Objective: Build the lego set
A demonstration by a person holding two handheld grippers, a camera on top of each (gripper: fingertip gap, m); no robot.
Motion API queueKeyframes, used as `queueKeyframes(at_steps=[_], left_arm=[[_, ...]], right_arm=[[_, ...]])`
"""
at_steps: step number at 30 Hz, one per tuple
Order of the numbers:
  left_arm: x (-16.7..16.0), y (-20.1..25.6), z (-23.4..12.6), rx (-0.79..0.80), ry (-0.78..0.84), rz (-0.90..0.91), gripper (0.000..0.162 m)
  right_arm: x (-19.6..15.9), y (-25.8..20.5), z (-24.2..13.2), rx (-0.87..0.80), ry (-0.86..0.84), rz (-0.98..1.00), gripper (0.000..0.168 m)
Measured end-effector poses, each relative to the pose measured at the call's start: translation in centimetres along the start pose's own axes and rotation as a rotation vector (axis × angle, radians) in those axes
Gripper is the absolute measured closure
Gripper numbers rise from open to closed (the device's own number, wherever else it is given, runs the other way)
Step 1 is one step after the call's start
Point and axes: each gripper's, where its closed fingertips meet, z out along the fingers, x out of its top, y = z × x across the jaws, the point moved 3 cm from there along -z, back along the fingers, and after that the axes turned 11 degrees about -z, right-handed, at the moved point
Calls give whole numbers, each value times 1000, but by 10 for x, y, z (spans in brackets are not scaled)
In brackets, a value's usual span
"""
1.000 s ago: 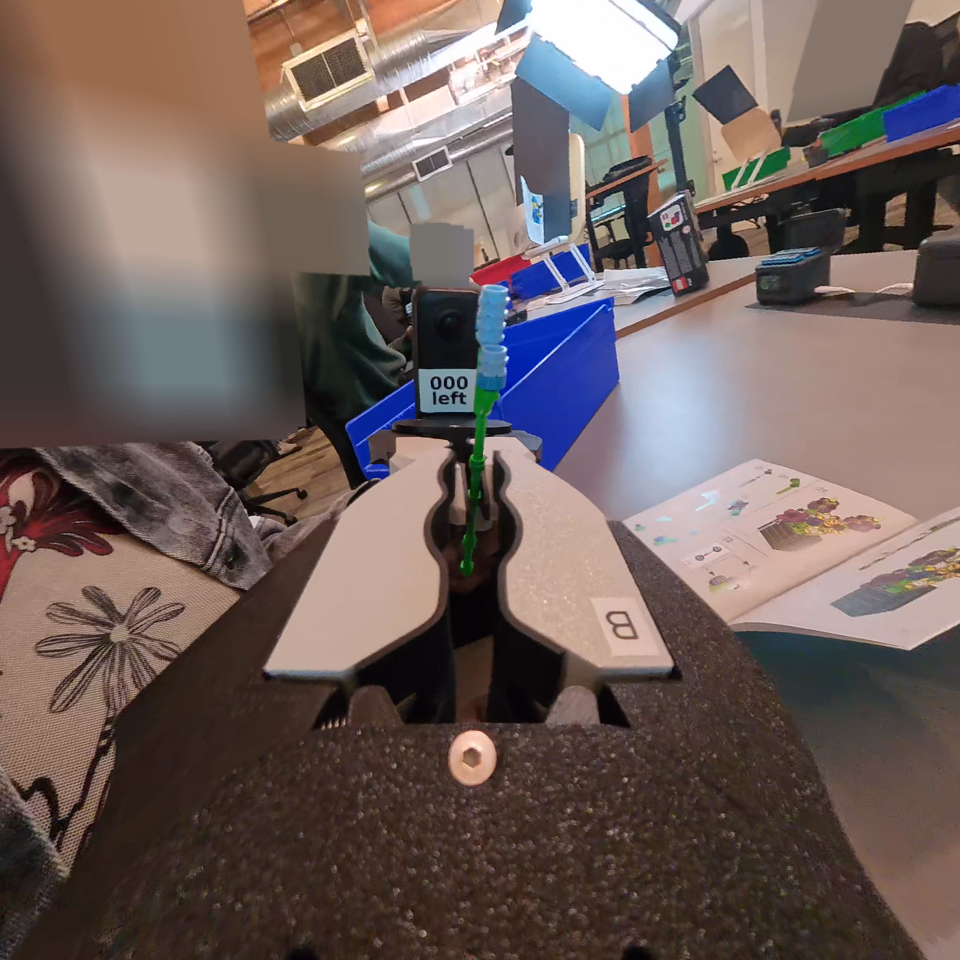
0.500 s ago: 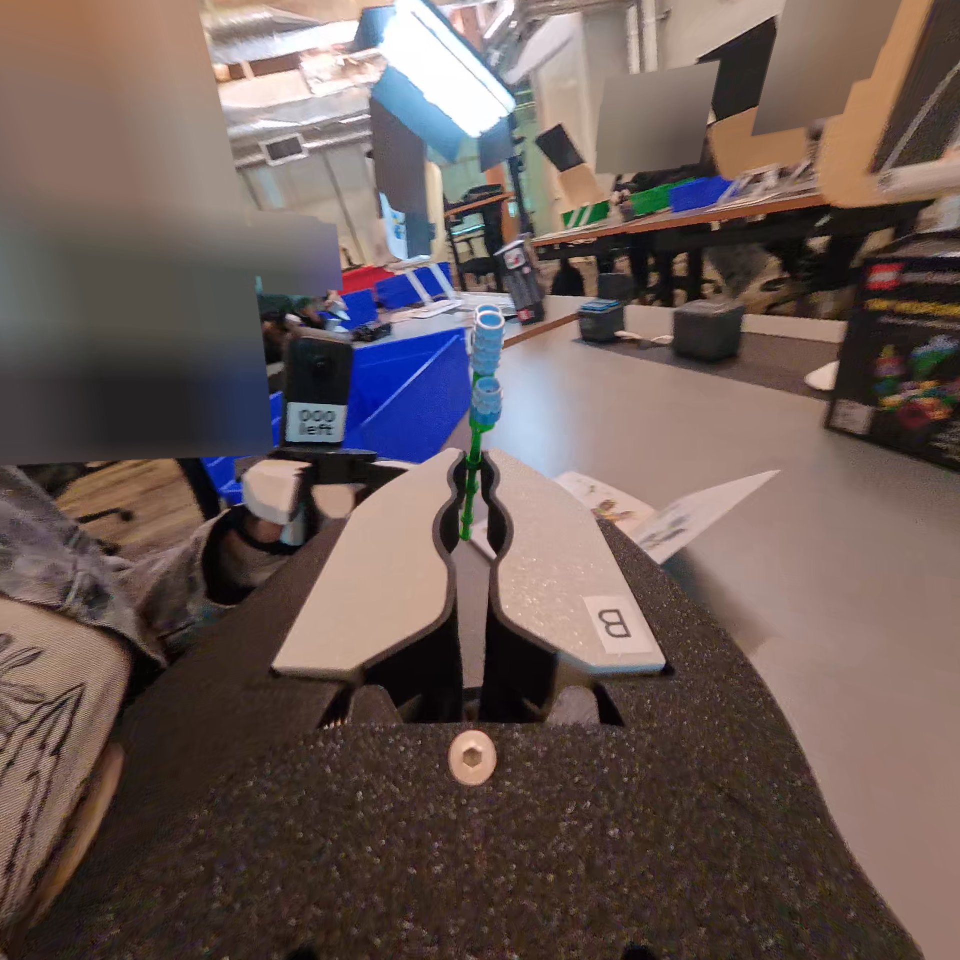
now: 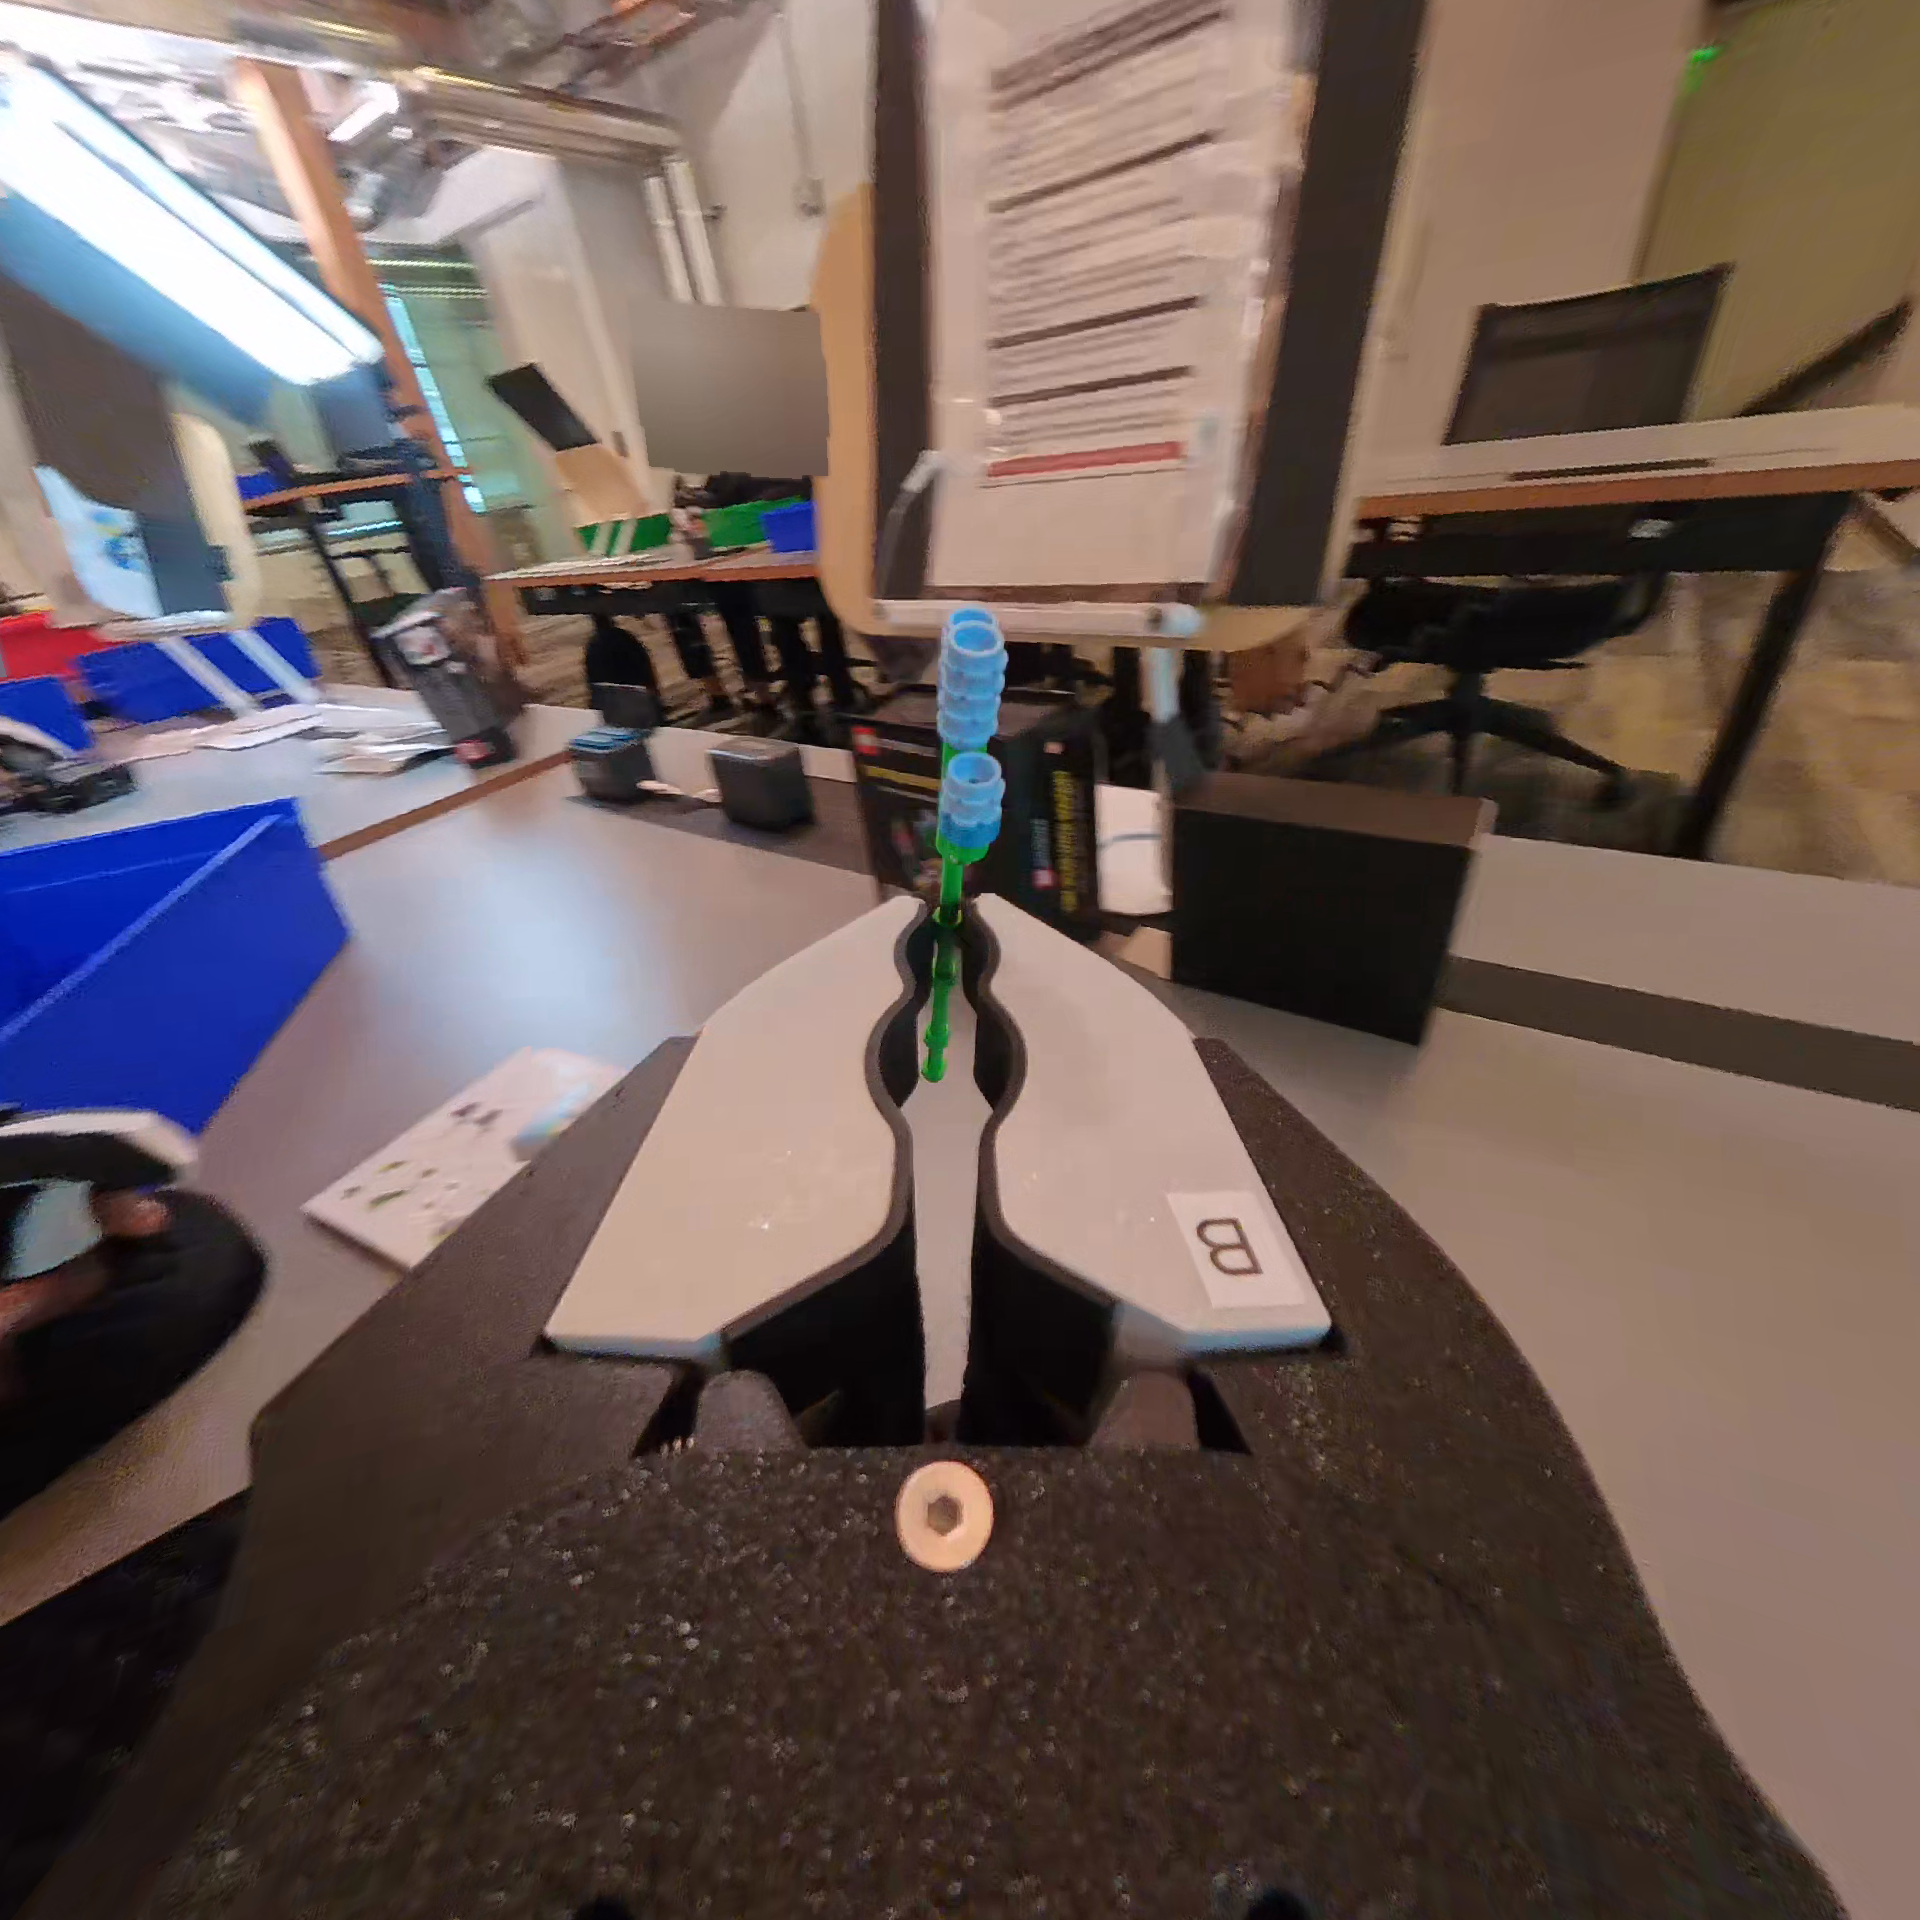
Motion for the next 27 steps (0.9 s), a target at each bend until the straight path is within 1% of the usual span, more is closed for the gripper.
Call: queueKeyframes(at_steps=[2,4,7,9,11,12,14,15,16,18,19,20,22,23,24,26,27], left_arm=[[0,0,0,11,2,19,86],[3,-3,3,56,-9,65,87],[12,-8,20,162,-93,183,87],[24,-4,46,187,-131,230,87],[31,1,86,172,-136,212,89],[30,4,109,143,-127,183,90],[19,-5,152,149,-132,174,89],[12,-19,170,204,-149,215,88],[10,-40,184,297,-158,291,86],[10,-83,202,468,-163,410,85],[8,-100,208,512,-178,421,88],[4,-115,216,532,-216,396,91],[-8,-139,229,550,-314,308,91],[-13,-151,234,570,-356,297,91],[-14,-162,237,607,-386,279,94],[-4,-168,247,566,-364,312,98],[-1,-172,249,556,-380,342,99]], right_arm=[[-8,18,3,-35,-11,8,163],[-14,28,7,-41,-34,-4,163],[-10,38,8,-20,-13,-8,163],[-6,43,5,-6,10,-18,163],[-2,47,-1,6,40,-23,163],[1,48,-5,10,62,-19,163],[7,52,-15,11,110,0,163],[10,55,-21,6,134,10,164],[12,57,-26,2,154,20,164],[12,62,-33,-5,172,34,163],[12,64,-36,-8,180,40,164],[12,65,-37,-5,191,45,164],[12,64,-40,10,210,56,164],[13,64,-41,10,218,57,164],[14,64,-42,10,225,57,164],[17,63,-44,13,235,50,164],[18,63,-46,11,243,48,164]])
